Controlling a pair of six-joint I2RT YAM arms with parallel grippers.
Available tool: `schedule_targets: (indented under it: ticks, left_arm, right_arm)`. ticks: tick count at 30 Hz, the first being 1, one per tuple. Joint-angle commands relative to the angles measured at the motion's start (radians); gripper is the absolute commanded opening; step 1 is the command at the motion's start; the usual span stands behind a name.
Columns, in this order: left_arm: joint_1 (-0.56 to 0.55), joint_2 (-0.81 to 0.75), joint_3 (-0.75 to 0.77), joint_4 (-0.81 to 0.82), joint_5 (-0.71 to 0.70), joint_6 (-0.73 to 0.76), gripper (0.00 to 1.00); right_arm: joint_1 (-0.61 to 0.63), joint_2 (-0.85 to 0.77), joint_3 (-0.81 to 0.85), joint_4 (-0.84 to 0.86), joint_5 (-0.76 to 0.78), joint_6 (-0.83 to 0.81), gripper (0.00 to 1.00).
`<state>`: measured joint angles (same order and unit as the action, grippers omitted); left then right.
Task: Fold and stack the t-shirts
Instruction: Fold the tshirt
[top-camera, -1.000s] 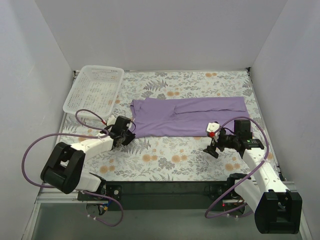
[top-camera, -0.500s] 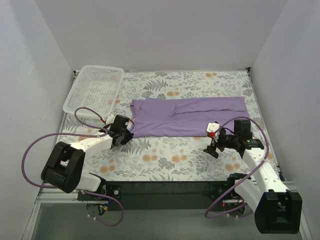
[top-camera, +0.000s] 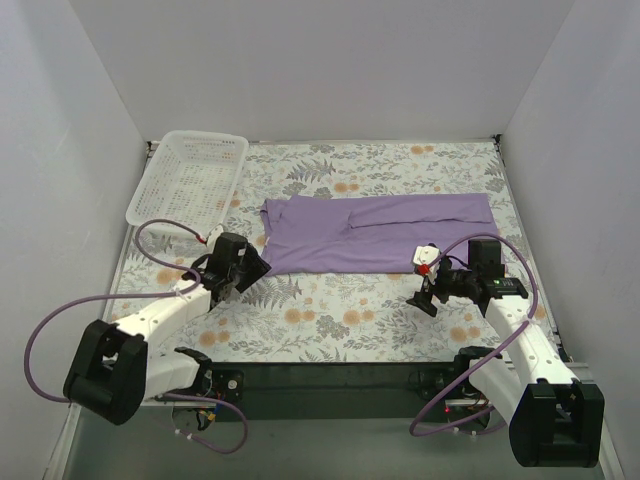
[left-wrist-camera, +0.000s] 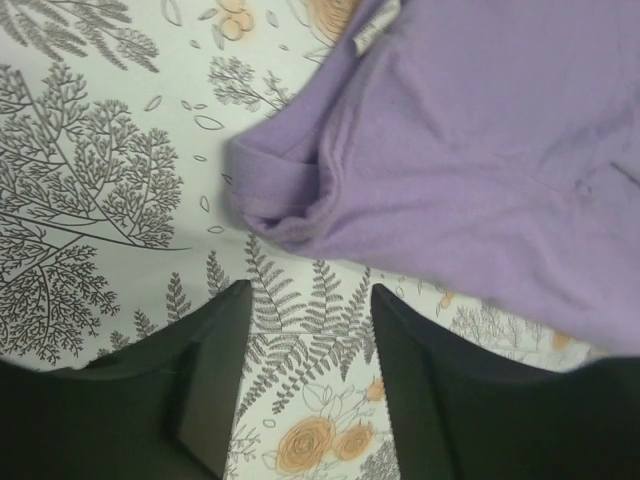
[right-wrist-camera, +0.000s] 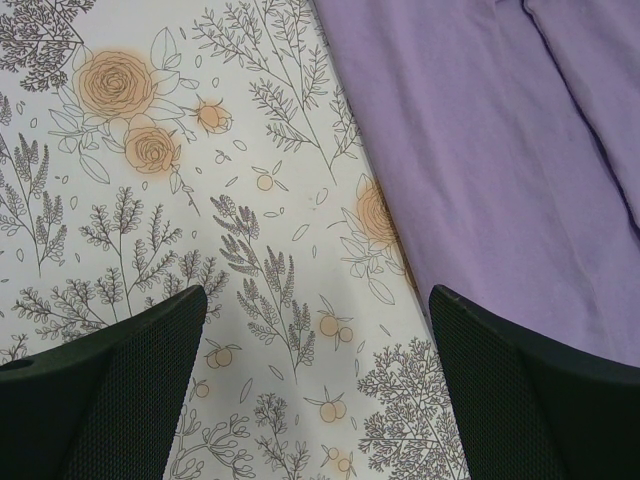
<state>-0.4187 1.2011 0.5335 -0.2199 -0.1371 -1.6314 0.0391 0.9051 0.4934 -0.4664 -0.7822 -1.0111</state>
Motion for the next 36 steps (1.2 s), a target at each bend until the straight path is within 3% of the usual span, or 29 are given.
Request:
schedule_targets:
  ticks: [1,5,24,29,32,36]
  left_arm:
    - [0.008,-0.115,-0.049,0.034,0.062,0.042,0.53]
    - [0.011,-0.189,-0.082,0.045,0.085,0.05,0.65]
    - [0.015,-0.32,-0.047,-0.051,0.116,0.113,0.78]
    - [0.017,-0.428,-0.001,-0.133,0.113,0.182,0.79]
    - [0.018,-0.472,0.023,-0.17,0.117,0.226,0.8]
    - [0.017,-0.509,0.023,-0.185,0.128,0.248,0.8]
  right_arm:
    - [-0.005,0.002,-0.004,0.0,-0.031,-0.017,0.98]
    - [-0.005,0.003,-0.004,-0.002,-0.031,-0.017,0.98]
    - [-0.004,0.037,0.036,-0.024,-0.058,-0.024,0.98]
    - [0.025,0.222,0.265,-0.112,-0.084,-0.018,0.98]
    - [0.082,0.409,0.403,-0.144,-0.08,0.067,0.96]
    - [0.195,0.665,0.707,-0.146,-0.066,0.268,0.9]
